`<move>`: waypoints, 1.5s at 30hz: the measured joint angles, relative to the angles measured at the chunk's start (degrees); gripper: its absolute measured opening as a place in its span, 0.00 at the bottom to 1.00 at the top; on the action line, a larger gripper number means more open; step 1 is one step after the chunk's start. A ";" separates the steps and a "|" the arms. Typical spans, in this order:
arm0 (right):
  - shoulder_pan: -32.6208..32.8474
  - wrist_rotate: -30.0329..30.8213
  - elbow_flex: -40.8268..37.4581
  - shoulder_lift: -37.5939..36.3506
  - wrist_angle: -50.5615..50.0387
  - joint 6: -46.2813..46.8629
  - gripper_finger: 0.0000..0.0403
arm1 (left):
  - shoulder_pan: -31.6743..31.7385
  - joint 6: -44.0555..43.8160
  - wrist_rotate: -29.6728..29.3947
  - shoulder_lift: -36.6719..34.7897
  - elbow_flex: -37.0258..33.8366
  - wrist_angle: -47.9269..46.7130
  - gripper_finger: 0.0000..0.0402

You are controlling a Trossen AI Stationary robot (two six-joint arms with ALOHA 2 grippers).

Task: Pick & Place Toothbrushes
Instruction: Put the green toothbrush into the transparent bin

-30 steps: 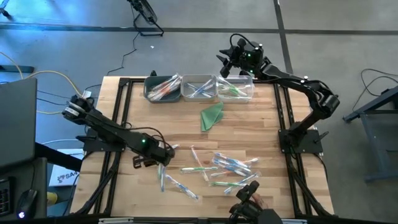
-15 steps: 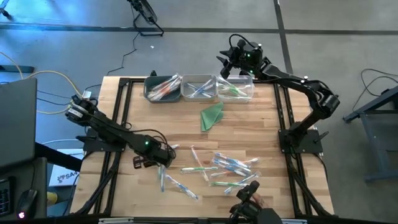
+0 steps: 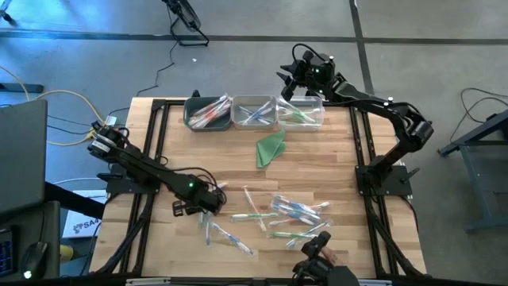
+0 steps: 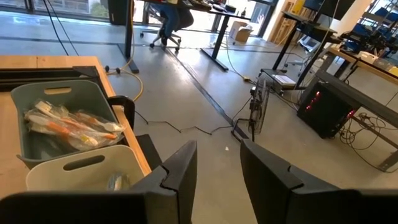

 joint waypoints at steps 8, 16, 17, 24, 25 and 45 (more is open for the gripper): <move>0.00 -0.02 0.00 0.00 -0.03 0.00 0.29 | 0.00 0.00 -0.01 0.02 -0.04 -1.85 0.36; 0.00 -0.02 0.00 0.00 -0.03 0.00 0.29 | 0.00 0.00 -0.01 0.00 -0.04 -3.48 0.36; -0.01 -0.02 0.00 0.00 -0.03 0.00 0.29 | 0.00 0.00 -0.01 0.00 -0.04 -3.36 0.36; 0.00 -0.04 0.00 0.00 -0.03 0.00 0.29 | 0.01 0.00 -0.18 0.00 -0.04 -2.68 0.36; 0.00 -0.04 0.00 0.00 -0.03 0.00 0.29 | 0.01 0.00 -0.24 0.00 -0.04 -2.43 0.36; 0.04 -0.45 0.00 0.00 -0.05 0.00 0.29 | 0.03 0.89 -2.54 -0.03 0.00 -2.45 0.36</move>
